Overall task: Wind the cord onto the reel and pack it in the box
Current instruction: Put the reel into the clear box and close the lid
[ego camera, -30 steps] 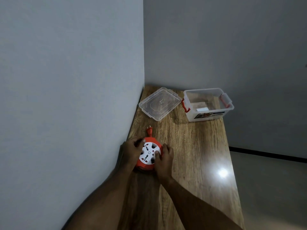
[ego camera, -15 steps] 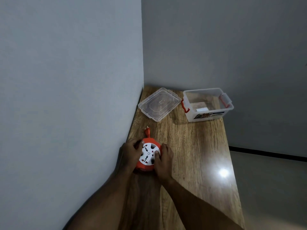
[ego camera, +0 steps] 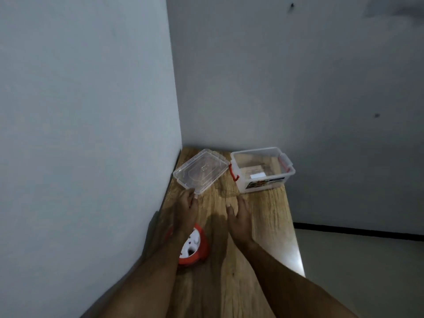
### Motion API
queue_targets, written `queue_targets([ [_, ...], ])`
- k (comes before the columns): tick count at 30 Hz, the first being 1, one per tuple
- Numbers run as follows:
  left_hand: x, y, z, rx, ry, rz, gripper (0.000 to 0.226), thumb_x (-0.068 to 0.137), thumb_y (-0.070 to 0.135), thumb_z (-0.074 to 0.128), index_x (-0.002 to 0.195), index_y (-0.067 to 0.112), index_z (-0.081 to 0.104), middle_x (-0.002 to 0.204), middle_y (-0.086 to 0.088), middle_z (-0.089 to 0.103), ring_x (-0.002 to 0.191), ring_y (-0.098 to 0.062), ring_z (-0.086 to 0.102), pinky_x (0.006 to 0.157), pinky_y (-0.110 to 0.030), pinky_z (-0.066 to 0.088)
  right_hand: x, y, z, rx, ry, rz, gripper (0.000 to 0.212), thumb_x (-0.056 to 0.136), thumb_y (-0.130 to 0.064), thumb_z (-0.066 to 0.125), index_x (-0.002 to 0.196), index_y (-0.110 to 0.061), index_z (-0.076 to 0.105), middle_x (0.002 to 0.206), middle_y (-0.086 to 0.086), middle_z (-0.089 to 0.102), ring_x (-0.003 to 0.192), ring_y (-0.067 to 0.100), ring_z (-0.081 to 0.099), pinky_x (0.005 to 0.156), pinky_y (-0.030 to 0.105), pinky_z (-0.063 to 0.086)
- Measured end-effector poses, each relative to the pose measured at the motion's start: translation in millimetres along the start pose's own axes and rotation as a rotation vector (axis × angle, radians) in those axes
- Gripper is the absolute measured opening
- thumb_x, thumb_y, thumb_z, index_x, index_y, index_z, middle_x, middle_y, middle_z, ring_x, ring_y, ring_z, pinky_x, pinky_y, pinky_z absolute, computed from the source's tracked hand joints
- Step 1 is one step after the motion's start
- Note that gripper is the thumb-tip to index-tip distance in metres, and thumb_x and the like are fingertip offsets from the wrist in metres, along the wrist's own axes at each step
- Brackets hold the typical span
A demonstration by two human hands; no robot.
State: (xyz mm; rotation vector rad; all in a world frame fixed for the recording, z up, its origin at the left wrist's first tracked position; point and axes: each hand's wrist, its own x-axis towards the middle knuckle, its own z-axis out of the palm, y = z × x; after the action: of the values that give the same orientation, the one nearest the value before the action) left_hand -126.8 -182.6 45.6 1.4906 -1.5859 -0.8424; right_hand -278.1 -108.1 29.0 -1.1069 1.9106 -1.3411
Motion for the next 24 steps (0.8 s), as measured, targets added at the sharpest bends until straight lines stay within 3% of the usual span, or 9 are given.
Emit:
queue_targets([
  [5,24,49,52,-0.146,-0.003,0.036,0.027,0.098,0.013,0.058,0.124,0.01,0.065,0.118,0.002,0.068,0.109,-0.012,0.061,0.094,-0.028,0.051,65,-4,-63,0.007,0.114,-0.009,0.044,0.1,-0.038,0.055,0.14,-0.021,0.052,0.139,0.002,0.056,0.128,0.02,0.053,0.103,0.052,0.052],
  [7,33,68,73,-0.202,0.002,0.03,0.027,0.097,0.01,0.058,0.123,0.007,0.065,0.114,0.004,0.066,0.106,-0.01,0.059,0.091,-0.021,0.047,87,-6,-89,-0.009,0.166,-0.029,0.046,0.098,-0.045,0.052,0.137,-0.022,0.053,0.136,0.003,0.057,0.126,0.022,0.054,0.1,0.052,0.053],
  [11,54,85,115,-0.288,-0.025,0.009,0.025,0.098,0.024,0.06,0.121,0.016,0.066,0.115,0.005,0.069,0.104,-0.011,0.065,0.081,-0.012,0.052,126,-9,-132,-0.049,0.211,-0.056,0.042,0.104,-0.025,0.054,0.145,-0.013,0.051,0.144,0.007,0.051,0.131,0.022,0.047,0.109,0.041,0.045],
  [13,63,85,134,-0.289,-0.032,-0.011,0.026,0.098,0.021,0.06,0.123,0.013,0.065,0.116,0.002,0.068,0.103,-0.009,0.065,0.08,-0.013,0.054,146,-2,-148,-0.077,0.223,-0.035,0.044,0.104,-0.025,0.054,0.146,-0.011,0.049,0.143,0.008,0.049,0.133,0.023,0.044,0.111,0.04,0.04],
  [15,70,84,149,-0.274,-0.03,-0.01,0.029,0.097,0.021,0.06,0.125,0.013,0.064,0.12,0.0,0.067,0.106,-0.012,0.064,0.087,-0.029,0.059,164,7,-157,-0.09,0.238,-0.037,0.043,0.102,-0.032,0.052,0.139,-0.009,0.052,0.137,0.01,0.052,0.129,0.027,0.047,0.109,0.049,0.044],
  [17,78,84,162,-0.238,-0.032,-0.017,0.034,0.097,0.02,0.06,0.13,0.012,0.061,0.126,-0.002,0.065,0.115,-0.017,0.062,0.093,-0.041,0.058,183,18,-163,-0.092,0.24,-0.015,0.04,0.104,-0.03,0.053,0.136,-0.006,0.052,0.135,0.011,0.052,0.127,0.029,0.048,0.107,0.046,0.046],
  [19,87,85,171,-0.227,-0.015,-0.045,0.038,0.098,0.018,0.06,0.134,0.011,0.058,0.132,-0.003,0.062,0.121,-0.018,0.058,0.099,-0.04,0.054,200,25,-166,-0.098,0.246,0.015,0.046,0.106,-0.025,0.053,0.145,-0.003,0.045,0.143,0.014,0.047,0.134,0.029,0.044,0.107,0.038,0.042],
  [24,107,87,188,-0.258,0.016,-0.1,0.043,0.098,0.017,0.06,0.141,0.01,0.052,0.14,0.0,0.054,0.127,-0.015,0.05,0.098,-0.026,0.043,229,45,-163,-0.109,0.253,0.048,0.053,0.106,-0.022,0.053,0.151,0.001,0.039,0.151,0.018,0.043,0.141,0.032,0.038,0.114,0.039,0.034],
])
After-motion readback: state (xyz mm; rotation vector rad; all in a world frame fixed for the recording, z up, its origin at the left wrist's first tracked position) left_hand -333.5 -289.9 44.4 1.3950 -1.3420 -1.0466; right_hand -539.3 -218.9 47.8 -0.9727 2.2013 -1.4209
